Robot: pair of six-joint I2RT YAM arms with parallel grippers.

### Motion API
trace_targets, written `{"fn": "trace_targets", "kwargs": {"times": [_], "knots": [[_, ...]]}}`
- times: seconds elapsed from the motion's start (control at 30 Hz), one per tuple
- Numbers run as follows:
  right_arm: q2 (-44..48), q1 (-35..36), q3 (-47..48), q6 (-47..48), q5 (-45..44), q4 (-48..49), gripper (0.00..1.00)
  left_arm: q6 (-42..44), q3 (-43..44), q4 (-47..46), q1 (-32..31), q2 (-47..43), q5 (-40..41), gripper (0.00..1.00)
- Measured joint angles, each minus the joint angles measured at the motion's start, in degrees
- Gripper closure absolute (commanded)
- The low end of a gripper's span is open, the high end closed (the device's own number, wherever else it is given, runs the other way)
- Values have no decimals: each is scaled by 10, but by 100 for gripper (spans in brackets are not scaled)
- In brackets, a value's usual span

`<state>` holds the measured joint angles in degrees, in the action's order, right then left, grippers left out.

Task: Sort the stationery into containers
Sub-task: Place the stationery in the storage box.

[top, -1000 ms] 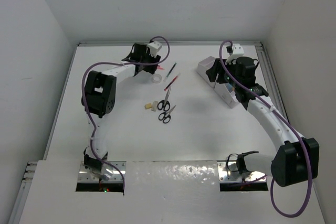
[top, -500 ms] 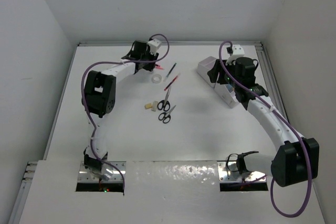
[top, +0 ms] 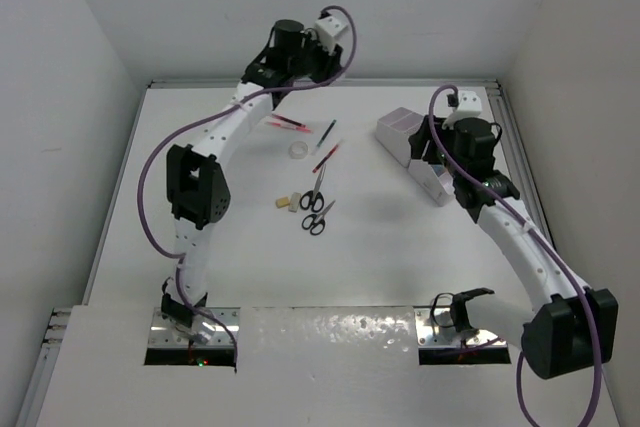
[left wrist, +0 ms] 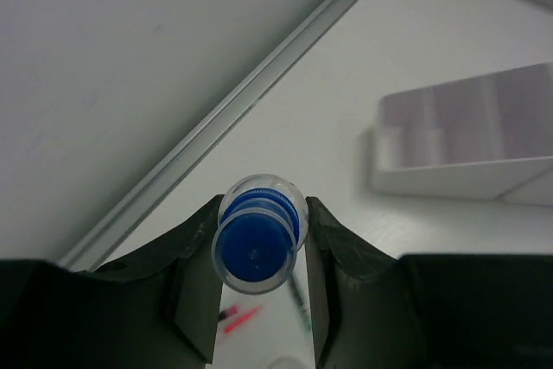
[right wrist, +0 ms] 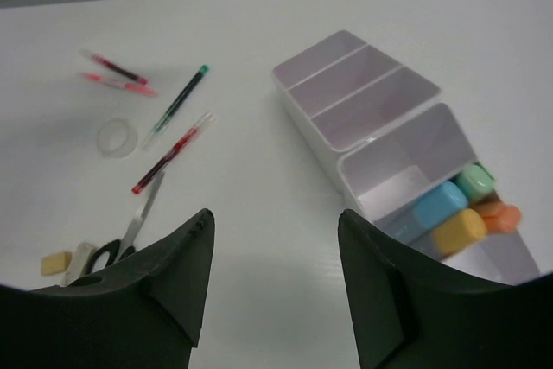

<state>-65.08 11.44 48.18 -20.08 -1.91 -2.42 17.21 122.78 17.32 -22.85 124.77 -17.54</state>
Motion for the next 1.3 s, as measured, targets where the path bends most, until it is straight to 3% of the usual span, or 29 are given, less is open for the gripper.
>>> {"fn": "trace_targets", "kwargs": {"times": [0.27, 0.47, 0.77, 1.3], "knots": [[120, -23, -18, -25, -172, -53, 41, -13, 58, -25, -143, 16, -95, 100], [195, -24, -40, -25, -248, -82, 40, -12, 60, -46, -197, 66, -102, 100], [230, -24, -60, -22, -279, -140, 40, -5, 34, -110, -228, 109, -73, 100], [202, -26, -60, 14, -266, -174, 38, 27, 20, -186, -263, 162, 42, 100]]}}
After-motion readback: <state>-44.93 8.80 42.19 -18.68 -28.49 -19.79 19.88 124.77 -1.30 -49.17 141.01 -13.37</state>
